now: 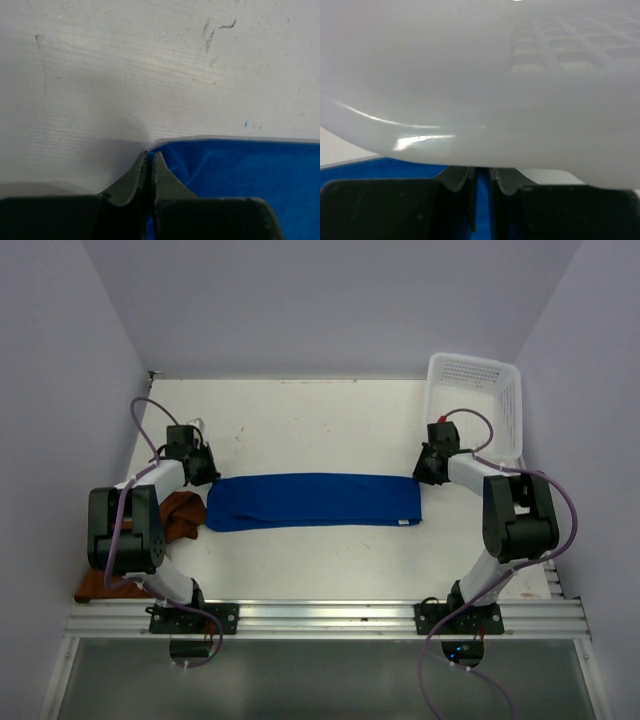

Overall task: Roll the towels
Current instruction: Fold the towel

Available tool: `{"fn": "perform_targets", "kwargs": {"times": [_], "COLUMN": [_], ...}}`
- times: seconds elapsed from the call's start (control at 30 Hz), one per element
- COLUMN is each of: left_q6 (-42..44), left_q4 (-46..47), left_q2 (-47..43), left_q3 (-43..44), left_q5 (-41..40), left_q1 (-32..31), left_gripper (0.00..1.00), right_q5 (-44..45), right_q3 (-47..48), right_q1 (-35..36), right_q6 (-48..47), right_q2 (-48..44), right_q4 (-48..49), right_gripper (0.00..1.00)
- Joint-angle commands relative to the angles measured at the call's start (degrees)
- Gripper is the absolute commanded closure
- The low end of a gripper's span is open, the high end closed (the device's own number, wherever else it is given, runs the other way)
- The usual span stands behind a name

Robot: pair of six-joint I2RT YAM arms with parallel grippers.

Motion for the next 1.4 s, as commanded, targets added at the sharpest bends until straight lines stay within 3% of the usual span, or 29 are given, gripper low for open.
{"fn": "perform_targets", "kwargs": {"times": [0.0, 0.07, 0.77, 1.37], "left_q6": [0.45, 0.27, 0.80, 0.45], "left_q4": [2.26, 2.87, 6.56, 6.48], "left_q2": [-2.57, -3.10, -16.01, -21.29], "left_q3": [0.83, 0.74, -0.84, -0.76], "left_q5": [1.23, 1.59, -1.22, -0.78], "left_q1": [0.45, 0.45, 0.63, 0.63], "left_gripper": [1.00, 1.00, 1.00, 1.00], "right_q5": [0.17, -0.09, 5.00, 4.39], "right_q3": [0.48, 0.39, 3.37, 6.63], "right_q1": [0.42, 0.42, 0.24, -0.20], "right_q6": [-0.15, -0.50, -2.44, -1.82], "right_q2": [0.43, -0.97, -20.04, -26.82], "right_q4": [0.28, -0.16, -7.90, -13.43], "right_gripper": [0.91, 1.00, 1.00, 1.00]}}
